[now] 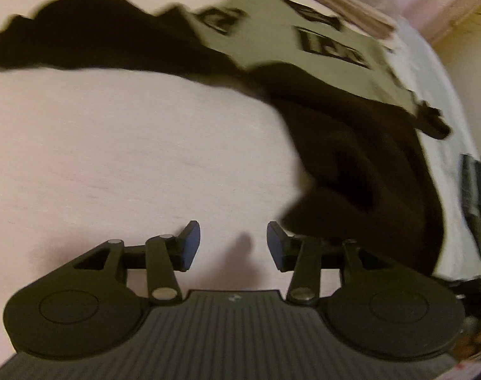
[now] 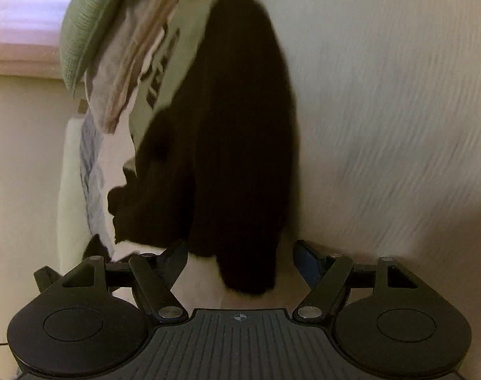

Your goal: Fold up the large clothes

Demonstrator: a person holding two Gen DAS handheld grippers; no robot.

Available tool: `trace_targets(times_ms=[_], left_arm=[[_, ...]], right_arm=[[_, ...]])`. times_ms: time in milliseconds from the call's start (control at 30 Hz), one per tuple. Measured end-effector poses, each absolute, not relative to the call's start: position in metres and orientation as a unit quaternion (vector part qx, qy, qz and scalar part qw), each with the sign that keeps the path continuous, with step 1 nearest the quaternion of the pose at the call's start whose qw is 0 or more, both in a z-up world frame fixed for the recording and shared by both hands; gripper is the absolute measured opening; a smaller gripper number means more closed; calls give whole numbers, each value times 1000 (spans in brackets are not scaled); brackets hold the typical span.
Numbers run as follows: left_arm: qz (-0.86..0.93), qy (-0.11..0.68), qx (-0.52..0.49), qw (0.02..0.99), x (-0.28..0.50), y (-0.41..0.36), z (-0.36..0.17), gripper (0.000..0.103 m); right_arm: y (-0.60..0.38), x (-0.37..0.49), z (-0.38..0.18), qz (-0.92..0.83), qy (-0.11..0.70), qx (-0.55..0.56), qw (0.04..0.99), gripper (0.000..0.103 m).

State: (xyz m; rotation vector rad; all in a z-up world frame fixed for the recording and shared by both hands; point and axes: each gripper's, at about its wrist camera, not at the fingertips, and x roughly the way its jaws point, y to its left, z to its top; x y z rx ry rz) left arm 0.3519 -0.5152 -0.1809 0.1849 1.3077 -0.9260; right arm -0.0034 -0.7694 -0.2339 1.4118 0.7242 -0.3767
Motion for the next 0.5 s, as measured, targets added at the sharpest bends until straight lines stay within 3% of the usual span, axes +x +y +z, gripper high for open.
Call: trace_targets(times_ms=[67, 133, 200, 233, 267, 300, 333, 367, 500], left_arm=[[-424, 583, 68, 689, 348, -529, -191, 46], [-448, 574, 78, 681, 341, -549, -203, 49], [-472, 562, 90, 674, 334, -560, -207, 49], [-482, 562, 93, 666, 331, -569, -212, 49], [-488, 562, 95, 661, 327, -574, -216, 47], [-497, 561, 90, 656, 325, -577, -218, 39], [-513, 564, 77, 642, 322, -577, -217, 27], [-529, 570, 57, 626, 321, -577, -215, 1], [-561, 564, -8, 606, 303, -550, -190, 3]], right_arm=[[-768, -3, -242, -183, 294, 639, 687, 69], [-768, -6, -246, -188, 278, 649, 683, 52], [-773, -8, -249, -188, 271, 655, 680, 25], [-777, -11, -248, -191, 270, 657, 678, 21], [-781, -14, -247, -195, 267, 657, 678, 9], [-784, -17, -245, -200, 264, 655, 679, 4], [-787, -18, -243, -202, 261, 653, 681, 4], [-786, -17, -235, -200, 260, 652, 684, 3], [-783, -35, -198, -184, 253, 648, 695, 3]])
